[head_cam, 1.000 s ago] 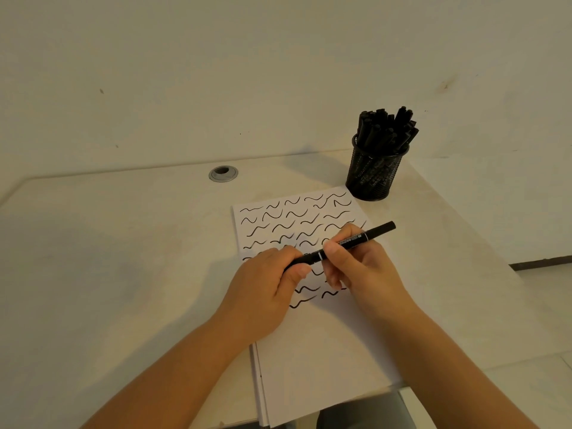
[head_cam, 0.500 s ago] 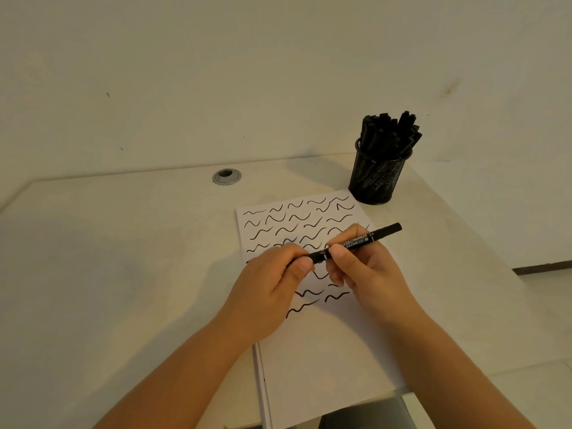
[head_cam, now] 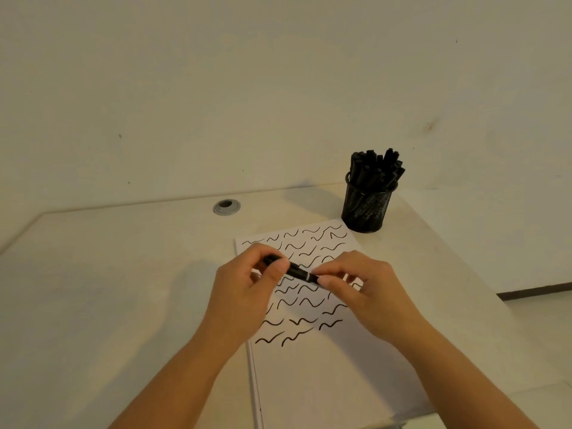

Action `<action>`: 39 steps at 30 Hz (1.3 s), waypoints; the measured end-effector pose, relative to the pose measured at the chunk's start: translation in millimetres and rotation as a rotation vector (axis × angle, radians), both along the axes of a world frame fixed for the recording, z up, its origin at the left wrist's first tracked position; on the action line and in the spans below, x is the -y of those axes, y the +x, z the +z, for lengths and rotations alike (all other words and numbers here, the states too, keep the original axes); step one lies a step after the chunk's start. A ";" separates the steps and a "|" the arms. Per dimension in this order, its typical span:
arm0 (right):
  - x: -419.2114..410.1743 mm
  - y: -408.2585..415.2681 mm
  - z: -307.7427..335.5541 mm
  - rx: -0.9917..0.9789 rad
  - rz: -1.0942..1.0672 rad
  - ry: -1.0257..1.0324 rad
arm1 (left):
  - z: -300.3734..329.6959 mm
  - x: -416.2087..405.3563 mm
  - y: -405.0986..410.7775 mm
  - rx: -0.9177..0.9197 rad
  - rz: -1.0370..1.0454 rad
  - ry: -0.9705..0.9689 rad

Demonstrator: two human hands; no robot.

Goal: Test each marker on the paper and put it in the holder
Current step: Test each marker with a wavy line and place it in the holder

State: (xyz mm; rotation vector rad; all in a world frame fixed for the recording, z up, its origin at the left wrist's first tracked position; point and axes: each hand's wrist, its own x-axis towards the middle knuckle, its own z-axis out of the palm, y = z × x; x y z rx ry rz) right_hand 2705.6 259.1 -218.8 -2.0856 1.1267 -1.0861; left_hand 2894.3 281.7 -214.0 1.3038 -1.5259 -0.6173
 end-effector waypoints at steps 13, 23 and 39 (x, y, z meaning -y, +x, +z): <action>52.5 -56.2 55.3 -0.013 -0.205 -0.124 | 47.0 75.4 -69.9 0.153 -0.180 -0.123; 114.7 -125.0 77.9 0.594 -0.545 -0.058 | -11.5 167.2 -113.6 0.112 -0.119 0.221; 151.4 -88.9 33.1 0.362 -0.522 -0.073 | -18.1 191.0 -142.9 -0.101 -0.030 0.105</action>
